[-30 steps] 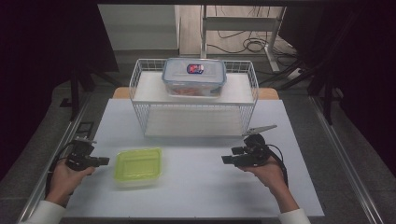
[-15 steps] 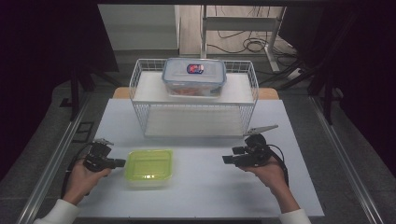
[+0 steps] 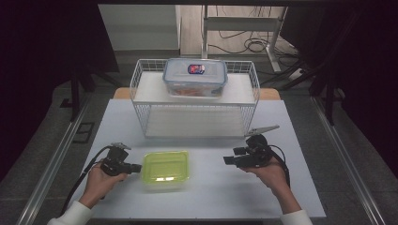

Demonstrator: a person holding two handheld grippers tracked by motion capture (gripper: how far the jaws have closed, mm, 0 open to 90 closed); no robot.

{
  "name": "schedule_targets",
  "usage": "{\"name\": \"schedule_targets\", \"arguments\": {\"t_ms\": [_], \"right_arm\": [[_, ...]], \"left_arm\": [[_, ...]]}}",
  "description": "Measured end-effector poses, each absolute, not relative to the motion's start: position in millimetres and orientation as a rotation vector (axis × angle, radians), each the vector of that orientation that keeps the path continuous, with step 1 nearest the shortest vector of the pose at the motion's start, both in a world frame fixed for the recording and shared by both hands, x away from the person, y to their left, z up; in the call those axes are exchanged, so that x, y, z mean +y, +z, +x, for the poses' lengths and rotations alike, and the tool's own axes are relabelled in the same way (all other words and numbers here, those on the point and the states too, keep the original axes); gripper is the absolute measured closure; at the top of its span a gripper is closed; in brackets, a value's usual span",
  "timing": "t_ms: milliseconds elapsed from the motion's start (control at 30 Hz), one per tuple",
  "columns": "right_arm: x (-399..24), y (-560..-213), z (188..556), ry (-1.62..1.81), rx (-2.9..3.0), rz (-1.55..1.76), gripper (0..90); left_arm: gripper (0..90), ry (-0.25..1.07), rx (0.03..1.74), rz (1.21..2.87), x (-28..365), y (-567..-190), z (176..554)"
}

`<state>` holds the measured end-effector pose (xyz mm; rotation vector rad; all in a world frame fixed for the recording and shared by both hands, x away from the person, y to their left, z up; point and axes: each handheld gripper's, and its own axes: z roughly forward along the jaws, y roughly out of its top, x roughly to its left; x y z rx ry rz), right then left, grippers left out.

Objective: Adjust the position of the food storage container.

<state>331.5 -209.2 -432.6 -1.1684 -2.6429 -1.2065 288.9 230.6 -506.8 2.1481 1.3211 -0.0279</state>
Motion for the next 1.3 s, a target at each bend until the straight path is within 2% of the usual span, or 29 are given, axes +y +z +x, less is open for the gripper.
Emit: {"name": "schedule_targets", "arguments": {"t_ms": [600,933,1200,1233,1300], "right_arm": [[-209.4,-434.2,332.0,-1.191,-2.646,-1.164,36.0],[-209.3,-435.8,332.7,-1.181,-2.650,-1.162,36.0],[-211.6,-434.1,331.1,-1.212,-2.599,-1.190,33.7],[-211.6,-434.1,331.1,-1.212,-2.599,-1.190,33.7],[-213.5,-434.0,331.0,-1.225,-2.589,-1.203,32.7]], "left_arm": [[90.0,-0.038,1.245,2.130,160.0,-510.5,301.5],[90.0,-0.047,1.248,2.091,152.0,-511.7,309.0],[90.0,0.036,1.210,2.095,167.7,-497.6,297.2],[89.2,0.036,1.210,2.095,167.7,-497.6,297.2],[81.1,0.032,1.211,2.050,173.0,-488.7,292.9]]}}
